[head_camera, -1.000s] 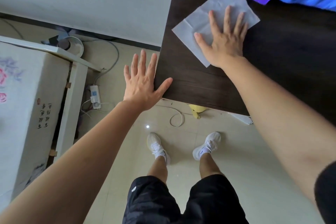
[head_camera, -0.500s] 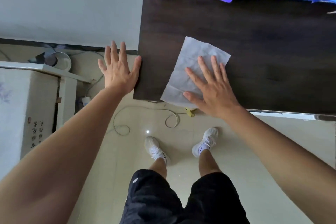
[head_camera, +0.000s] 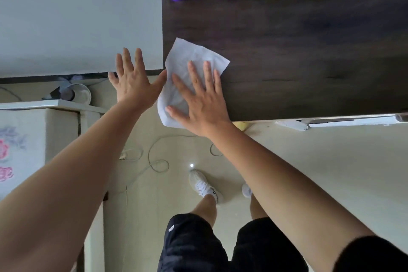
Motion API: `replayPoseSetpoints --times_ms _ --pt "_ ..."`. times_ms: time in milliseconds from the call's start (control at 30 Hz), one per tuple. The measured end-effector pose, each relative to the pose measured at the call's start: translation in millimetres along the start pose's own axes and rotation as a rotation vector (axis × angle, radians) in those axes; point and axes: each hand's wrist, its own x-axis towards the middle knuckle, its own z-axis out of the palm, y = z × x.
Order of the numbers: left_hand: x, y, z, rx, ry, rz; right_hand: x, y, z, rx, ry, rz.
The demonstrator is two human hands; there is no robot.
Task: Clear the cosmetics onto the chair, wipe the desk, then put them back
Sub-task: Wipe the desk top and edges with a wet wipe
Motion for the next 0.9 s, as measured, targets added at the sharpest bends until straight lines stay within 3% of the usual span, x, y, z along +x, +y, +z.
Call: replayPoseSetpoints --times_ms 100,267,633,800,900 --pt "-4.5 16.5 1.3 0.048 0.025 0.074 -13.9 37.1 -1.7 0.019 0.018 -0.048" --pt "-14.9 88.2 18.2 0.068 0.052 0.25 -64.6 160.7 -13.0 -0.029 0.036 0.157" --pt "-78.8 341.2 91.1 0.178 0.011 0.803 -245.7 444.2 -32.9 0.069 0.13 0.897" --pt "-100.6 458.6 120.7 0.223 -0.002 0.915 -261.0 521.0 -42.7 0.096 0.131 0.963" --pt "-106.9 514.1 133.1 0.24 -0.008 0.909 -257.0 546.9 -55.2 0.079 0.161 0.91"
